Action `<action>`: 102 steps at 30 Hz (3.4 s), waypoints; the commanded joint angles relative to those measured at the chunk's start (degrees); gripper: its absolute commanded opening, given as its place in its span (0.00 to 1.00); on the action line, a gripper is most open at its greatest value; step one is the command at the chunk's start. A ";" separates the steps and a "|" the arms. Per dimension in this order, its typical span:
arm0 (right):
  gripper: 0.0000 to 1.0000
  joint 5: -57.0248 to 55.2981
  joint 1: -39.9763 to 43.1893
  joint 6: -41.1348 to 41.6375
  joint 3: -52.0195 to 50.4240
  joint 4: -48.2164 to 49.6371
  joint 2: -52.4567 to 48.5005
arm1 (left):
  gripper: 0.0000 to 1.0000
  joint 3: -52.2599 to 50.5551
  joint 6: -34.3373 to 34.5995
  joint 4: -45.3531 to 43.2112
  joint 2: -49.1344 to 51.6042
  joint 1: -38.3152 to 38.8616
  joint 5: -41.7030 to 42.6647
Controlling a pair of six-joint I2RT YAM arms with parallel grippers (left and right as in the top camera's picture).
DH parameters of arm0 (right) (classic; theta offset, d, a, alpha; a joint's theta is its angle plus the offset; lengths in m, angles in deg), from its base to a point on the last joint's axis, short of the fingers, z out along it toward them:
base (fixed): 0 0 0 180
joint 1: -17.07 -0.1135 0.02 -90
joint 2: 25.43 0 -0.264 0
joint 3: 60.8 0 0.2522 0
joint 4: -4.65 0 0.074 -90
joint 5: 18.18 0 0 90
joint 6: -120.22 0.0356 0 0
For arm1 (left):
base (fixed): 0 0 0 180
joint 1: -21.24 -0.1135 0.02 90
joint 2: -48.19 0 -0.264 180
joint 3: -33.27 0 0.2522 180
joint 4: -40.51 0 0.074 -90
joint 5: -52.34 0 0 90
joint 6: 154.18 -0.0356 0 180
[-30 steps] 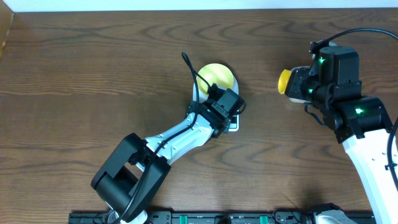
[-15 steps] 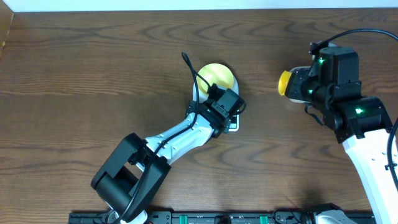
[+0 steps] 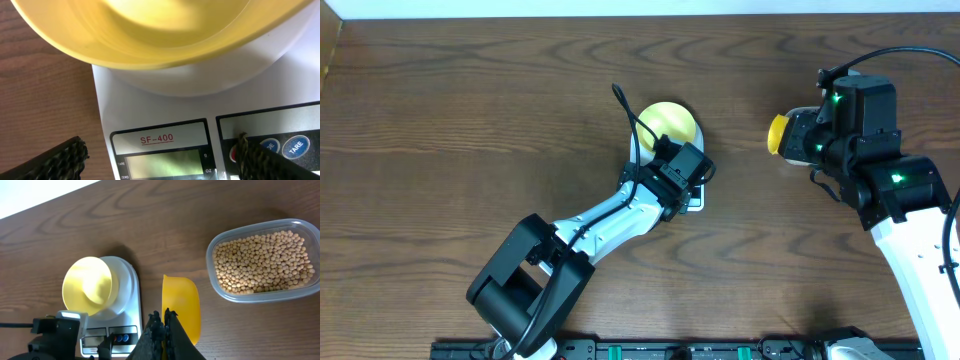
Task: Scoop item into bowl and weigh 50g on scale
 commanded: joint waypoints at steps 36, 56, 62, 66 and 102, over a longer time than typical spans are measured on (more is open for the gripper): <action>0.01 0.13 0.39 0.46 1.25 -0.70 1.09 | 0.96 -0.22 -0.76 -0.28 2.69 -0.28 -0.96; 0.01 -0.22 0.39 0.44 1.25 -1.81 1.09 | 0.96 -0.22 -0.83 0.17 3.61 -0.28 -0.81; 0.01 -3.17 0.42 0.44 1.25 -2.14 1.09 | 0.96 -0.20 -0.96 2.78 1.18 -0.28 -0.79; 0.01 -3.32 0.42 0.46 1.25 -1.64 1.09 | 0.96 -0.20 -0.96 4.20 -0.66 -0.28 -0.79; 0.01 -6.14 0.66 -0.02 1.25 -1.27 1.09 | 0.96 -0.22 -2.62 8.07 -15.13 -1.16 4.96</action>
